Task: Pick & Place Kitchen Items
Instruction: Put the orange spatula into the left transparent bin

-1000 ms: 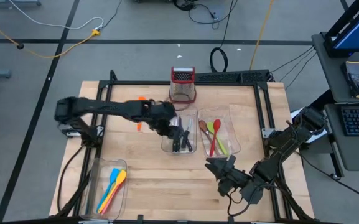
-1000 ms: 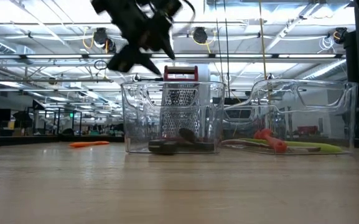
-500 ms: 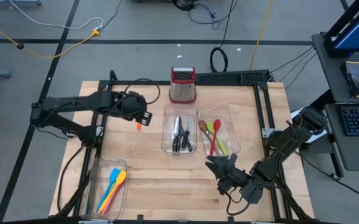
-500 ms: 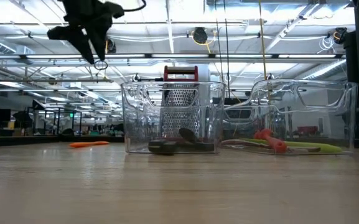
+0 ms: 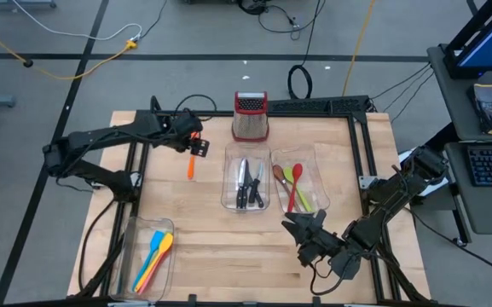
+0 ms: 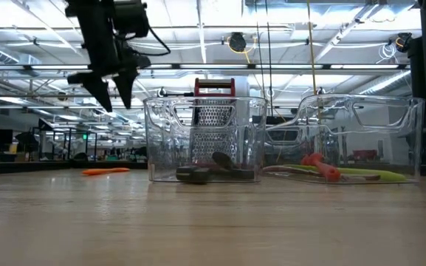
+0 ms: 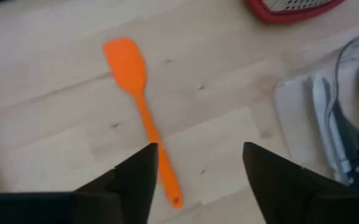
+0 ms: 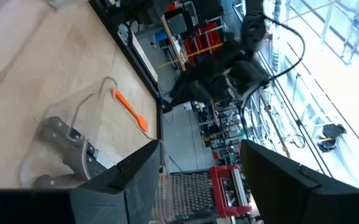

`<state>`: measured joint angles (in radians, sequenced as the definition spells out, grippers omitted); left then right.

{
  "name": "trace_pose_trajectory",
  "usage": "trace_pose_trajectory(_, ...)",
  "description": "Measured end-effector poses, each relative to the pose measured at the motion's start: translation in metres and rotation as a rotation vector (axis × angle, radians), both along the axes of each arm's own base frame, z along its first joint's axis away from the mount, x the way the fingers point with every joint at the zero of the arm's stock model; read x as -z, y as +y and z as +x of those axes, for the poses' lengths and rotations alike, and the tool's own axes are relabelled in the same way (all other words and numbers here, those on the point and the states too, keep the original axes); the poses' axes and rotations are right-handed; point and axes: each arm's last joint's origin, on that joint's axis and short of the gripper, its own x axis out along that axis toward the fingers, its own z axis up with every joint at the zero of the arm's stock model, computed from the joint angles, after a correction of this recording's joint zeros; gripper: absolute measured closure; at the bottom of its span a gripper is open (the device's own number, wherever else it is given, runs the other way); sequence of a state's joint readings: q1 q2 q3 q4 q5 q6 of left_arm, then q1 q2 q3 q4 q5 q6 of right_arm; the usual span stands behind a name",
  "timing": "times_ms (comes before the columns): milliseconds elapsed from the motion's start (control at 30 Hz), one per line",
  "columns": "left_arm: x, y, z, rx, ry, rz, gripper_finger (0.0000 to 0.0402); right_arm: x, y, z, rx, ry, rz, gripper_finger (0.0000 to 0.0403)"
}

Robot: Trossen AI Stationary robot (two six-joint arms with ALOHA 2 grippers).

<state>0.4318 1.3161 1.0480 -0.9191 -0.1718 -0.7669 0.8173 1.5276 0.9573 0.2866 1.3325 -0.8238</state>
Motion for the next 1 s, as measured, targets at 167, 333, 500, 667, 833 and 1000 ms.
trace_pose_trajectory(167,0.021,0.014,-0.005,-0.034,-0.047,-0.042,0.0117,0.000,-0.001,-0.001,0.042,-0.006,-0.017,0.0188)
trace_pose_trajectory(333,0.037,0.019,-0.011,-0.059,-0.072,-0.100,0.0098,-0.004,-0.009,-0.004,-0.021,0.020,0.035,0.0188)
trace_pose_trajectory(500,0.044,0.018,-0.010,-0.070,-0.100,-0.104,0.0096,-0.019,-0.044,-0.018,-0.151,0.062,0.313,0.0188)
trace_pose_trajectory(667,0.045,0.021,-0.004,-0.063,-0.140,-0.087,0.0096,-0.037,-0.081,-0.038,-0.360,0.068,0.662,0.0188)
trace_pose_trajectory(833,0.057,0.025,0.004,-0.058,-0.122,-0.111,0.0096,-0.035,-0.116,-0.066,-0.437,0.027,0.798,0.0188)
trace_pose_trajectory(1000,0.069,0.030,0.009,-0.064,-0.103,-0.143,0.0096,-0.026,-0.141,-0.096,-0.490,-0.051,0.894,0.0188)
